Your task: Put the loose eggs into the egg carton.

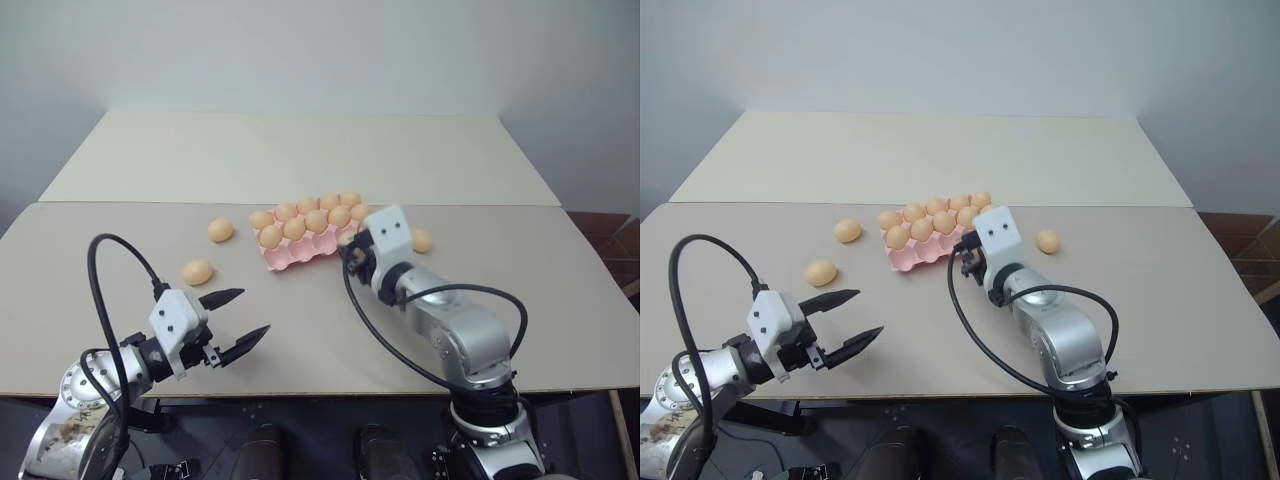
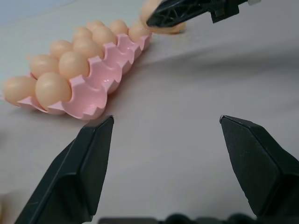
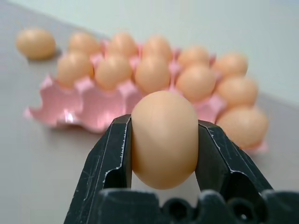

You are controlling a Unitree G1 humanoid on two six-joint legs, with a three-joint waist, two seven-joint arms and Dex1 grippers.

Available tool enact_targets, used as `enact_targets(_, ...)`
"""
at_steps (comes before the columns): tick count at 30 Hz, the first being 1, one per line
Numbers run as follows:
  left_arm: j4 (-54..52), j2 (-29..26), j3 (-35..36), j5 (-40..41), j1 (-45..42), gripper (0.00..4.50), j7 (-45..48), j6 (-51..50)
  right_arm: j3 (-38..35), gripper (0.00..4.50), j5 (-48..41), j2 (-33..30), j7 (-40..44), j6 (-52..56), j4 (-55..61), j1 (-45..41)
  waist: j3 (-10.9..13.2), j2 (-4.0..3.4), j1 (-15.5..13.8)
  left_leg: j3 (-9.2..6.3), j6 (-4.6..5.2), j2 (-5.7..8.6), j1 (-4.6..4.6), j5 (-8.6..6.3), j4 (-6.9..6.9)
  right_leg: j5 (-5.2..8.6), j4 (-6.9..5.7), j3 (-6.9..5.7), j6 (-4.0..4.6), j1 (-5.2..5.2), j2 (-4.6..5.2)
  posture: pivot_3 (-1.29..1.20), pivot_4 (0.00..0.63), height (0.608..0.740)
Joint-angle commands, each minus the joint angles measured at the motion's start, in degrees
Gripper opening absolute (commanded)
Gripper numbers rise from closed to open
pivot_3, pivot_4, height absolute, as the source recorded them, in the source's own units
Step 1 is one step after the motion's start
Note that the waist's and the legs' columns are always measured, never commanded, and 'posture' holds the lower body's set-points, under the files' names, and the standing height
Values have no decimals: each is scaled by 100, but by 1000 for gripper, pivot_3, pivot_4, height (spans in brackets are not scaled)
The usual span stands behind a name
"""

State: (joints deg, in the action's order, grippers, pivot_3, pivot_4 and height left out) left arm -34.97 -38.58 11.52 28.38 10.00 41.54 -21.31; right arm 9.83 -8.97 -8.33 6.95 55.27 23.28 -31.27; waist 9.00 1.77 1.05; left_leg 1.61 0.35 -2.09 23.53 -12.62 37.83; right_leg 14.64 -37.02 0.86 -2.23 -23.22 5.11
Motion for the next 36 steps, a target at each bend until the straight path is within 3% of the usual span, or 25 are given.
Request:
enact_targets(1,-461,8,174,511,-206,3928,-274,-475,58,1649,236,40,39,-731,-646,-318,0,0,2,0,0,0,0,0,0,0,0,0,0,1,0,0,150,740)
enact_targets(11,-718,-126,-31,209,51,3928,-321,-577,56,1649,728,110,123,-2178,-2716,-894,3,-2,18,16,0,2,4,0,0,-1,-1,2,1,-3,1,0,150,740)
enact_targets(28,-863,-140,-71,294,-179,3928,-438,-825,8,1649,916,222,297,-2095,-3017,-938,3,-3,15,11,0,2,4,0,-1,-2,-2,1,2,-3,2,0,150,740)
enact_targets(29,-866,-140,-75,297,-192,3928,-444,-836,-2,2358,942,229,270,-2097,-3042,-941,3,-3,15,11,0,2,3,0,-1,-2,-2,1,2,-3,2,0,150,740)
enact_targets(35,-881,-125,-85,299,-255,3928,-464,-890,-31,4399,941,234,287,-2054,-3023,-970,3,-3,15,11,0,2,4,0,-1,-2,-2,1,2,-3,2,0,150,740)
enact_targets(36,-884,-124,-89,293,-262,3928,-469,-891,-44,4473,914,237,309,-2052,-2971,-972,3,-3,15,11,0,2,4,0,-1,-2,-2,2,2,-3,2,0,150,740)
